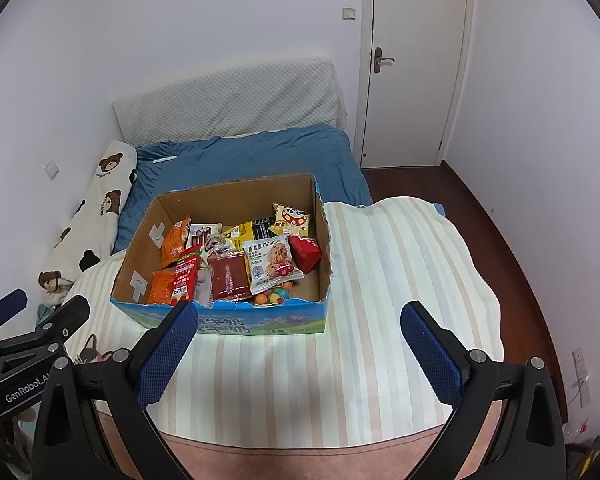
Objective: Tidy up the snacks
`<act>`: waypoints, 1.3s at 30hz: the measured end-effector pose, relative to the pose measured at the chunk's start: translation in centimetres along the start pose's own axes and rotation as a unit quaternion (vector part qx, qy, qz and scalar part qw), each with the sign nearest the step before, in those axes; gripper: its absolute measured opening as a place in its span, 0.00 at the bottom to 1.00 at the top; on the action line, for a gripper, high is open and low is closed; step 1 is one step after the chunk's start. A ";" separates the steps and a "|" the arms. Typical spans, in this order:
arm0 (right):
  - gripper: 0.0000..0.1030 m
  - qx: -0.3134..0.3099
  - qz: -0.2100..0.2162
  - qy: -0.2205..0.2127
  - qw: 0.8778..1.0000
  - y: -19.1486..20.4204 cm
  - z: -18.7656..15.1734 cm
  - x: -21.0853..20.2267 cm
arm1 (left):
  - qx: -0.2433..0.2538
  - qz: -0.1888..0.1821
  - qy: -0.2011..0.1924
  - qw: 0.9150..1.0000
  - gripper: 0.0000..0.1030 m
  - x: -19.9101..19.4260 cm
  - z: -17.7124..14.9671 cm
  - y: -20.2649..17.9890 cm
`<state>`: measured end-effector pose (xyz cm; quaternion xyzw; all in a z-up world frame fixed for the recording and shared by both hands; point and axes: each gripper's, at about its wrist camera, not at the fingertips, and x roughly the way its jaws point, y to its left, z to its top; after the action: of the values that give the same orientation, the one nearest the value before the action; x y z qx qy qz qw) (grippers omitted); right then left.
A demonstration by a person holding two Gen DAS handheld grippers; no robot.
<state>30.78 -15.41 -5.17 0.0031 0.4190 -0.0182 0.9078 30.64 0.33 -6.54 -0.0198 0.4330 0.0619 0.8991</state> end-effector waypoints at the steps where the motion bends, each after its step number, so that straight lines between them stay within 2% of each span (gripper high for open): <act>1: 1.00 0.000 0.000 0.000 1.000 0.0 0.0 -0.1 | 0.000 0.000 0.000 1.000 1.00 0.0 0.0 0.0; 39: 1.00 -0.003 -0.001 -0.010 1.000 -0.1 0.3 -1.3 | -0.004 -0.007 -0.006 1.000 1.00 -0.9 0.1 -0.2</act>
<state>30.17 -15.50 -3.93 0.0001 0.4100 -0.0183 0.9119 30.14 0.04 -5.77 -0.0259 0.4274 0.0577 0.9018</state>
